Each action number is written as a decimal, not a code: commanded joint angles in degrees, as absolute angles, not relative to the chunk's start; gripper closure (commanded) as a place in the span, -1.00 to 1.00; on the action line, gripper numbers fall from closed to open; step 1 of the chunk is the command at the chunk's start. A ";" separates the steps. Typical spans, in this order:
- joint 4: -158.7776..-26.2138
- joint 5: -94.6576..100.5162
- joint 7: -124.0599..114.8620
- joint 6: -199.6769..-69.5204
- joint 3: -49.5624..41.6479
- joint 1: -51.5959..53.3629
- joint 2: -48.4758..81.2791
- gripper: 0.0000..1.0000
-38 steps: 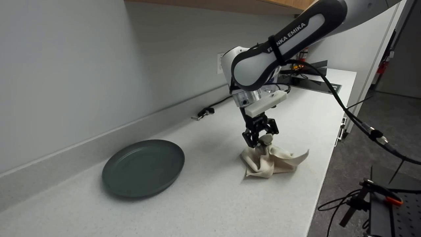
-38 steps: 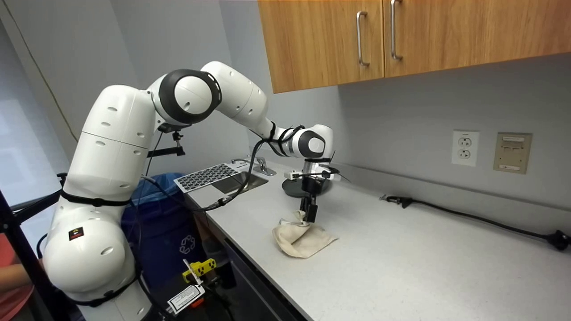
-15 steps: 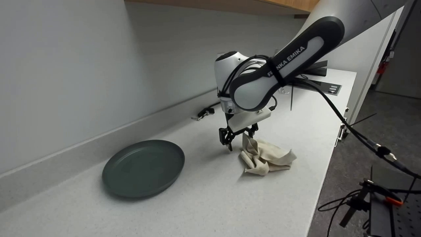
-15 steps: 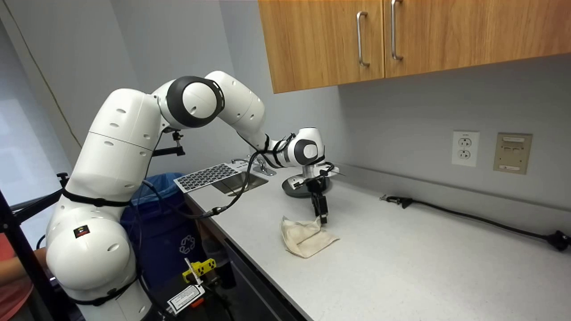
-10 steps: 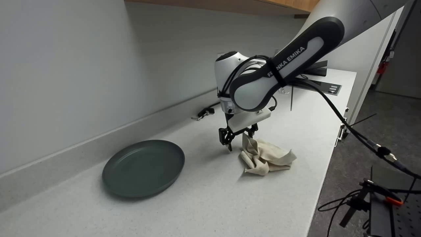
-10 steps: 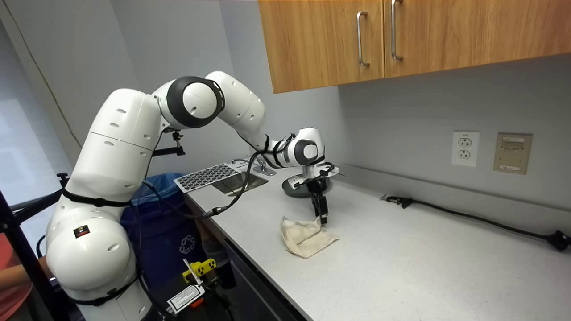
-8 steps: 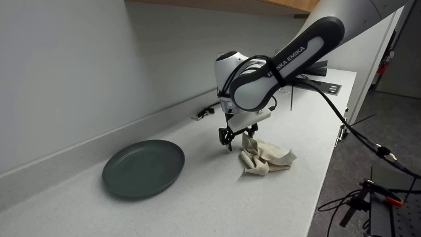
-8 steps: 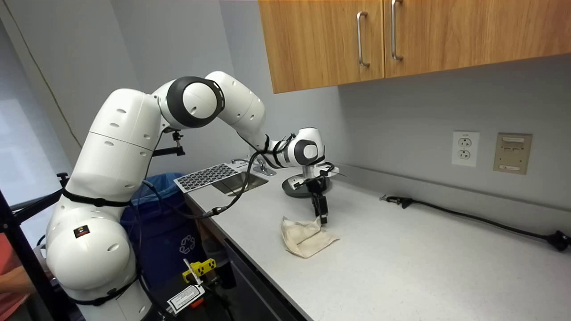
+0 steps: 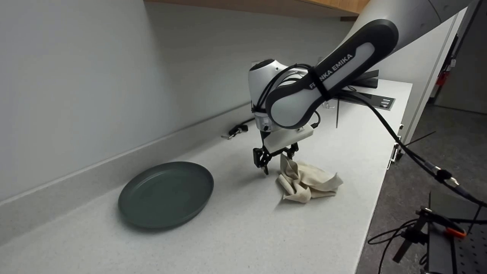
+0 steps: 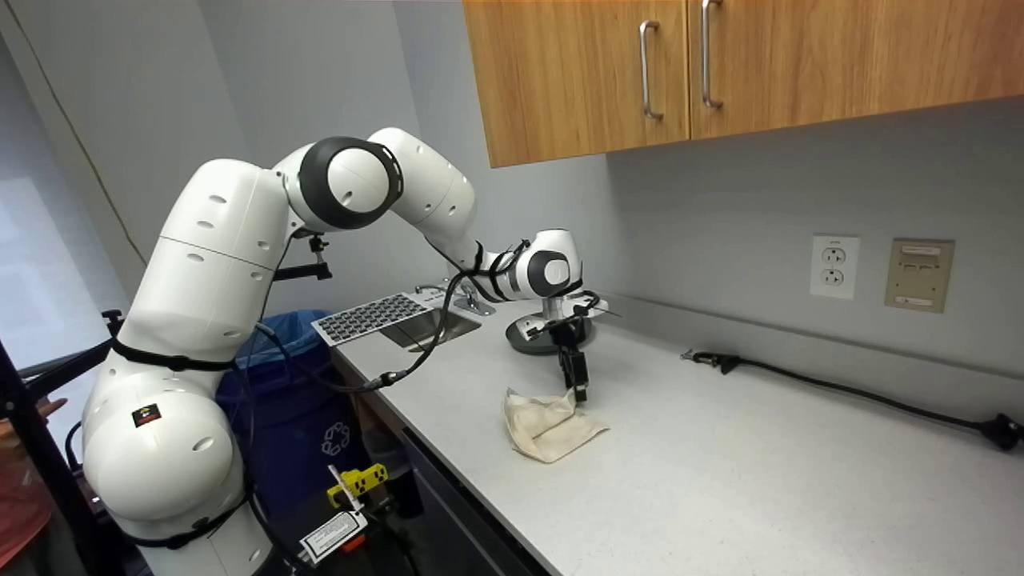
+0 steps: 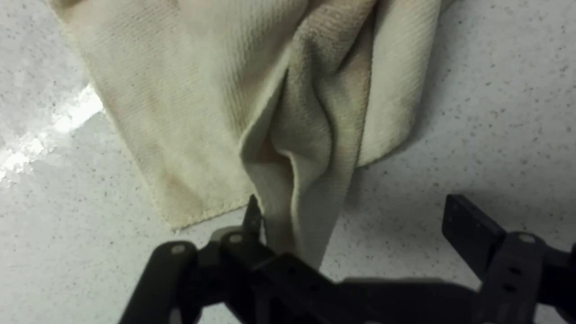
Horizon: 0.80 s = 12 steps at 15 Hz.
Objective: Fold the towel once
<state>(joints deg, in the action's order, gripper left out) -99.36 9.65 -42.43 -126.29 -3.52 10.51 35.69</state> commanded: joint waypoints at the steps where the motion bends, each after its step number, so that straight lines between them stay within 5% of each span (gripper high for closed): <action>1: -99.91 9.70 -42.74 -127.30 -4.32 11.33 35.24 -1.00; 12: -111.24 13.00 -51.37 -136.52 -7.16 14.52 28.10 -1.00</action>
